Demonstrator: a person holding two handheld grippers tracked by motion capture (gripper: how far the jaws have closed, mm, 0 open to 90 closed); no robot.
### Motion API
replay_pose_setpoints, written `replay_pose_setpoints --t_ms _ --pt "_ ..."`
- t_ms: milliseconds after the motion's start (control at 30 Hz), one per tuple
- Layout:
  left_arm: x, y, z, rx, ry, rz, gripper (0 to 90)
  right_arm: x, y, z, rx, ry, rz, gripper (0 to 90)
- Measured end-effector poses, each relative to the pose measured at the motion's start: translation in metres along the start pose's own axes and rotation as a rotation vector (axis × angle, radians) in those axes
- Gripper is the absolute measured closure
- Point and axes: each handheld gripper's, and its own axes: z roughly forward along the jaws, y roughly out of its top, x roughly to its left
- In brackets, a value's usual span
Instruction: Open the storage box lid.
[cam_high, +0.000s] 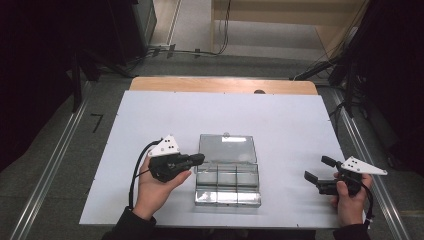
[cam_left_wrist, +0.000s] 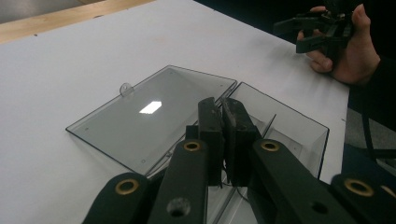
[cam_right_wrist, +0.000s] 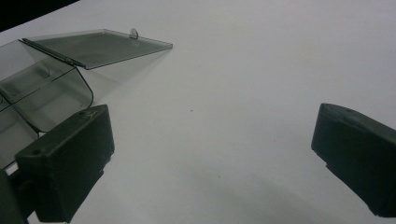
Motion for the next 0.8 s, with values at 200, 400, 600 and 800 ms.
replay_pose_setpoints --t_ms 200,400,600,800 --pt "0.000 -0.002 0.003 0.002 -0.007 -0.005 87.6 0.000 0.000 0.000 0.000 0.000 0.000 0.0" --pt "-0.001 -0.004 0.007 0.013 -0.005 -0.001 87.6 0.000 0.000 -0.001 -0.002 -0.001 0.005 0.0" --pt "-0.003 -0.006 0.012 0.020 -0.015 -0.006 87.6 0.000 0.000 -0.001 -0.002 -0.001 0.006 0.0" --pt "-0.003 -0.008 0.017 0.035 -0.016 -0.001 87.5 0.000 0.000 0.000 -0.001 -0.002 0.006 0.0"
